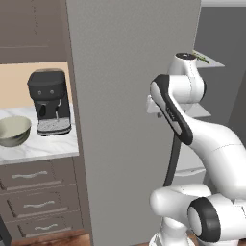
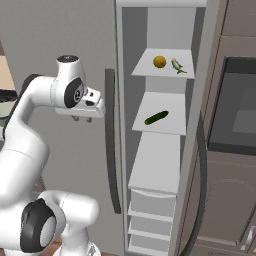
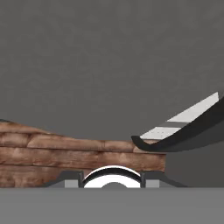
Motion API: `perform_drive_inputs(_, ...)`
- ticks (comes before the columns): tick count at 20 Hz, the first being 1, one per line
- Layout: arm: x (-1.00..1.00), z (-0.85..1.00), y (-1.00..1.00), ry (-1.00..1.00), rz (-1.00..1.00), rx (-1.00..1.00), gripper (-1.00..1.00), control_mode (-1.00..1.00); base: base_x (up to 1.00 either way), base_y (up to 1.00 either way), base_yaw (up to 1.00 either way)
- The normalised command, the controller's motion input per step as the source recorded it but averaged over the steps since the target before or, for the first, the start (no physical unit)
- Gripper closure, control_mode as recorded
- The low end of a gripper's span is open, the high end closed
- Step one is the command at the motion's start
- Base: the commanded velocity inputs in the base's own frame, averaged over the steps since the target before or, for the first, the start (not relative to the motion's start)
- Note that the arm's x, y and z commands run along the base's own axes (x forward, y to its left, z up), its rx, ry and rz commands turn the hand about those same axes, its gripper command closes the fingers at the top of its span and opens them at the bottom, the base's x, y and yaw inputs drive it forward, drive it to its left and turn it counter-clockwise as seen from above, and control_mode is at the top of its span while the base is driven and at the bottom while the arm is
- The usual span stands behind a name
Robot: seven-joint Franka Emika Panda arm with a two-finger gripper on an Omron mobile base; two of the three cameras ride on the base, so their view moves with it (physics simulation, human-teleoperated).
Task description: Take the lemon, fish, and cucumber from the freezer and place them in the bowl on the counter.
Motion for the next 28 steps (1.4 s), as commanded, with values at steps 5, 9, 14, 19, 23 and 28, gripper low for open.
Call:
perform_drive_inputs(5, -0.27, 0.0, 0.0, 0.0, 0.0, 0.0, -1.0, -1.0, 0.0, 0.0, 0.0)
perform_drive_inputs(9, -0.63, 0.0, 0.0, 0.0, 0.0, 0.0, -1.0, -1.0, 0.0, 0.0, 0.0)
perform_drive_inputs(14, -0.74, 0.0, 0.0, -0.01, 0.0, 0.0, -1.0, -1.0, 0.0, 0.0, 0.0)
perform_drive_inputs(19, -0.74, 0.0, 0.0, -0.03, 0.0, 0.0, -1.0, -1.0, 0.0, 0.0, 0.0)
perform_drive_inputs(23, -0.66, 0.0, 0.0, -0.02, 0.0, 0.0, -1.0, -1.0, 0.0, 0.0, 0.0)
perform_drive_inputs(28, -0.56, 0.0, 0.0, -0.03, 0.0, 0.0, -1.0, -1.0, 0.0, 0.0, 0.0)
